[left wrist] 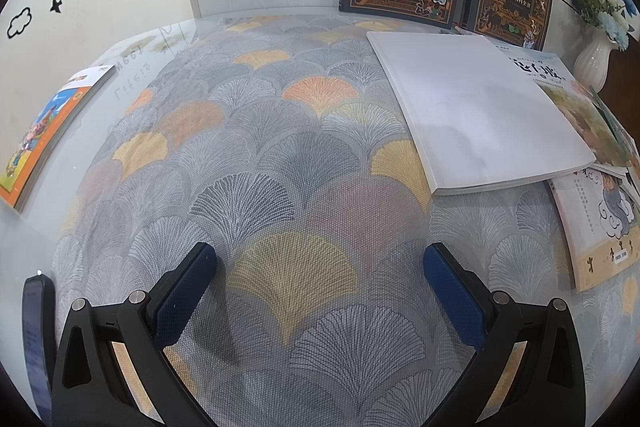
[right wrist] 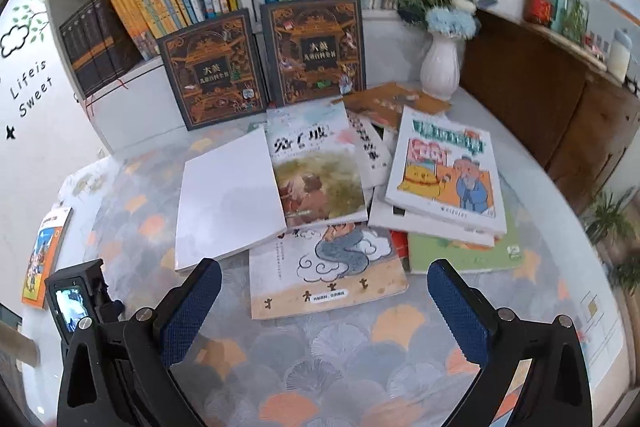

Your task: Organize books

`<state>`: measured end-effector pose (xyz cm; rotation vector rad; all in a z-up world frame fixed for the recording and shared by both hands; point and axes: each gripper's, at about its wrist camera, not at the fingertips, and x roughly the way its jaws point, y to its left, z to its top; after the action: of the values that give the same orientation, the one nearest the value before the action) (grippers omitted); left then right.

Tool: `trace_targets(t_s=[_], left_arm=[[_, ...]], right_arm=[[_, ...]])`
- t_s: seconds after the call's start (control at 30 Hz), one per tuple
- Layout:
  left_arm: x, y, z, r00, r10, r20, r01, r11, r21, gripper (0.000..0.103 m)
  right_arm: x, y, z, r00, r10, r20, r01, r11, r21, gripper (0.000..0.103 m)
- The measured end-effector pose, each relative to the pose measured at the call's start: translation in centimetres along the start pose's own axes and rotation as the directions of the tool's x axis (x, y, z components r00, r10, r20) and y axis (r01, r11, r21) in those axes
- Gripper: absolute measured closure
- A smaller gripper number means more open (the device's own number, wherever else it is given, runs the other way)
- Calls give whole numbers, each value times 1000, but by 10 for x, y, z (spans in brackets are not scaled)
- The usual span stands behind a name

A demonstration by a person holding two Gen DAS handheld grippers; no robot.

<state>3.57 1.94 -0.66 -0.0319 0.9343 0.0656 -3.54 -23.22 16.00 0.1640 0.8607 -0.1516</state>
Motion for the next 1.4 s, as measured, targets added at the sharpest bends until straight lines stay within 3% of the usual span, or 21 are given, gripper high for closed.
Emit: trace_targets(t_s=[0.17,0.53,0.63,0.7,0.77,0.83,0.97,1.07,1.17,1.27,1.4], left_arm=[[0,1,0,1000,-4,-1,4,1000,-3,0],[3,2,5,1000,-9,-21,9,1000,-20,0],[7,2,18,989,-23,-146,26,999,23,0],[6,6,30,983,34,-179,-35,999,-2,1],[-1,8,43,985,76,-153,-76,997,1,1],[-14,8,58,993,64,-99,-63,998,10,1],[-36,3,81,999,18,-31,-17,999,38,1],[-35,-2,91,999,-17,-49,20,997,69,1],[-29,-2,94,992,-100,-71,105,992,64,1],[-17,6,94,969,-218,-118,220,976,3,1],[-1,10,95,945,-284,-160,277,959,-63,2]], right_arm=[[12,-1,-2,999,2,-36,-1,1000,9,1],[20,5,12,1000,-1,30,3,998,-69,1],[25,8,18,999,6,31,-4,997,-82,1],[29,10,22,999,20,26,-17,996,-88,1],[35,12,26,999,33,18,-31,995,-91,1],[42,16,29,999,43,7,-42,995,-95,1],[54,26,38,998,61,-15,-62,992,-108,1],[61,29,44,997,73,-26,-76,991,-115,1],[70,31,49,996,75,-38,-80,989,-124,1],[80,29,53,996,74,-53,-80,990,-119,1],[98,26,53,994,66,-89,-75,991,-111,1]])
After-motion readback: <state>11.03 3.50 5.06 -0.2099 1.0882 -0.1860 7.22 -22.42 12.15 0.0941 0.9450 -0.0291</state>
